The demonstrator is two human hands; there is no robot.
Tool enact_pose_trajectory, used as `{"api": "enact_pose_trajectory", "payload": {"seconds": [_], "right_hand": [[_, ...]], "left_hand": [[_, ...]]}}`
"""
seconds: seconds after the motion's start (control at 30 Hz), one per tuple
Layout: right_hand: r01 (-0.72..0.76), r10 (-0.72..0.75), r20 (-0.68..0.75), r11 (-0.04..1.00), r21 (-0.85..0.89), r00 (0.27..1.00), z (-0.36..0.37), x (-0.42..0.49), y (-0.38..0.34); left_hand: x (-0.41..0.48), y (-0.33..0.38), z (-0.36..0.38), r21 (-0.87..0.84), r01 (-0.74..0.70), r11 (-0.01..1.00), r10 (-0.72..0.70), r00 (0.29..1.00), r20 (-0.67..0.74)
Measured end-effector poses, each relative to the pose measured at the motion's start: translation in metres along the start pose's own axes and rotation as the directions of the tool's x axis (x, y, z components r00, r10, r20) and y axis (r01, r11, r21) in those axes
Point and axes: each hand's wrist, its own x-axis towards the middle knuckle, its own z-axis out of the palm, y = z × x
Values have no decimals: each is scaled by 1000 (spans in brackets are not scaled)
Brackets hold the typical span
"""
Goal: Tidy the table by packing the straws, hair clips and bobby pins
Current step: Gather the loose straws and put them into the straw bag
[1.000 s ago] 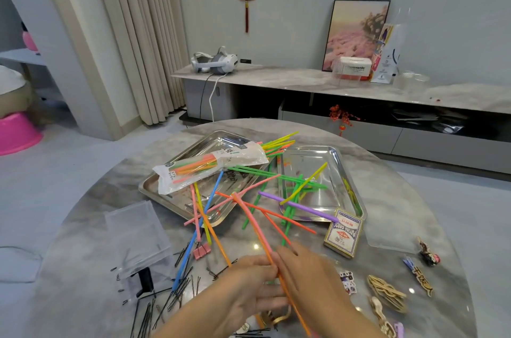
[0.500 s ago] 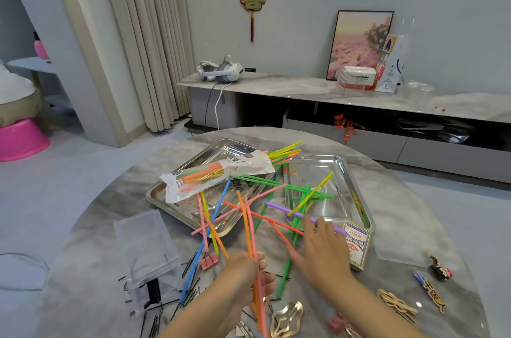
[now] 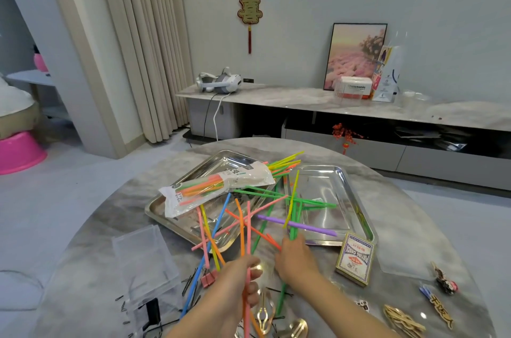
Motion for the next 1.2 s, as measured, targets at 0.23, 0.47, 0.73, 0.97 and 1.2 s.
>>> {"api": "enact_pose_trajectory", "payload": {"seconds": [0.23, 0.47, 0.73, 0.97, 1.2], "right_hand": [[87, -85, 46, 996, -29, 995, 13, -20, 22], [60, -79, 129, 988, 144, 988, 15, -46, 48], [-154, -131, 337, 699, 698, 932, -10, -94, 77], [15, -284, 202, 612, 791, 937, -16, -120, 75], [-121, -174, 215, 435, 892, 961, -17, -106, 70]], "left_hand": [[11, -6, 3, 67, -12, 998, 13, 1000, -12], [21, -22, 4, 94, -34, 995, 36, 999, -15], [10, -45, 8, 189, 26, 982, -41, 996, 77], [-8, -68, 25, 176, 76, 981, -105, 981, 162], [-9, -73, 22, 218, 73, 973, -115, 975, 191]]}}
